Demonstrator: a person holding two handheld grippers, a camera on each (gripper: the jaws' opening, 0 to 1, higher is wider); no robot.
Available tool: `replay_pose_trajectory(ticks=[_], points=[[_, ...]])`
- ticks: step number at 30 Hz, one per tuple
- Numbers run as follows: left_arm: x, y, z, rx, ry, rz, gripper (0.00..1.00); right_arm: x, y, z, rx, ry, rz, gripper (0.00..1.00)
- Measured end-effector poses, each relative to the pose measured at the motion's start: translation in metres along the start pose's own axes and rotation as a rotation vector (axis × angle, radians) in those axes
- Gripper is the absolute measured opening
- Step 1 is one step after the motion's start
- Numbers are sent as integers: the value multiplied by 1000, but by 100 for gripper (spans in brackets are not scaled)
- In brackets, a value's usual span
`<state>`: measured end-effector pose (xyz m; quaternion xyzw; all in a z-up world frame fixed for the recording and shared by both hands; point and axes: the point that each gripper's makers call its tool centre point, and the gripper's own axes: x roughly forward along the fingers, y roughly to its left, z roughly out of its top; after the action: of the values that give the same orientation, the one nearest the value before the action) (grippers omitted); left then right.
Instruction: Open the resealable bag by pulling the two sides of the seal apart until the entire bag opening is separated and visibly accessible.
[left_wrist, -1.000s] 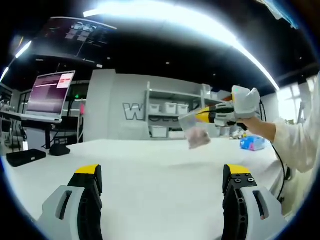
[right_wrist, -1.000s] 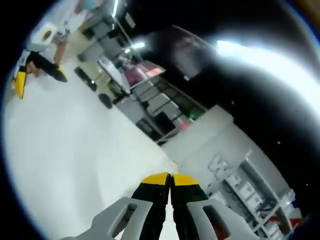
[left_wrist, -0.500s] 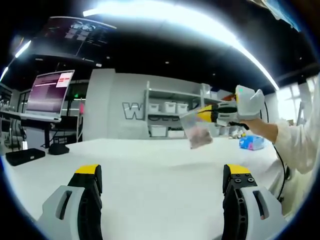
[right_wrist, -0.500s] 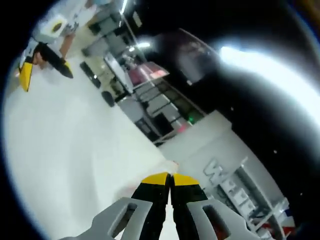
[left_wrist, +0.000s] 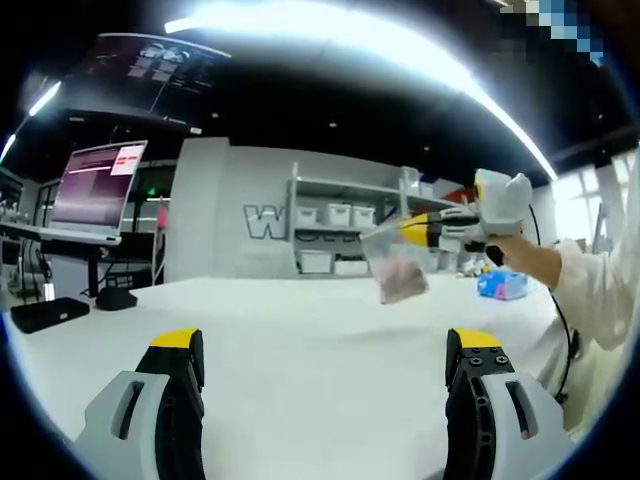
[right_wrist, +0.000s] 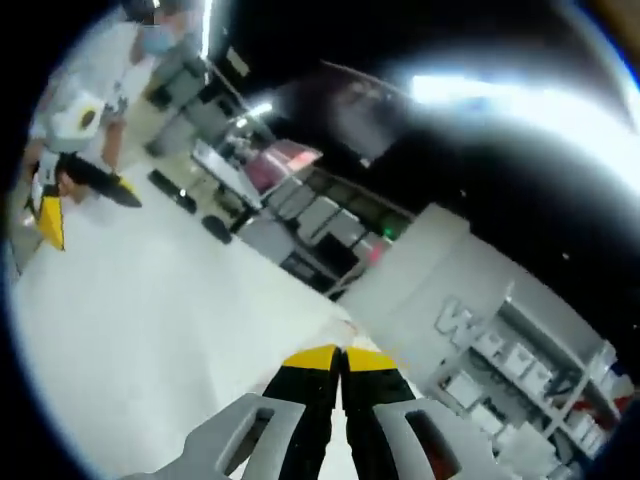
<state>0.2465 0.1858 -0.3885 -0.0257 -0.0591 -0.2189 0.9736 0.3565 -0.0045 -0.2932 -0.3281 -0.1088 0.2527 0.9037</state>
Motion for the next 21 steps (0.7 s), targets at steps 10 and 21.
replay_pose_trajectory(ticks=[10, 21], points=[[1, -2, 1, 1, -1, -6, 100, -10, -7, 3, 135, -8, -2, 0], [2, 0, 4, 3, -5, -3, 100, -17, 0, 4, 152, -3, 2, 0]])
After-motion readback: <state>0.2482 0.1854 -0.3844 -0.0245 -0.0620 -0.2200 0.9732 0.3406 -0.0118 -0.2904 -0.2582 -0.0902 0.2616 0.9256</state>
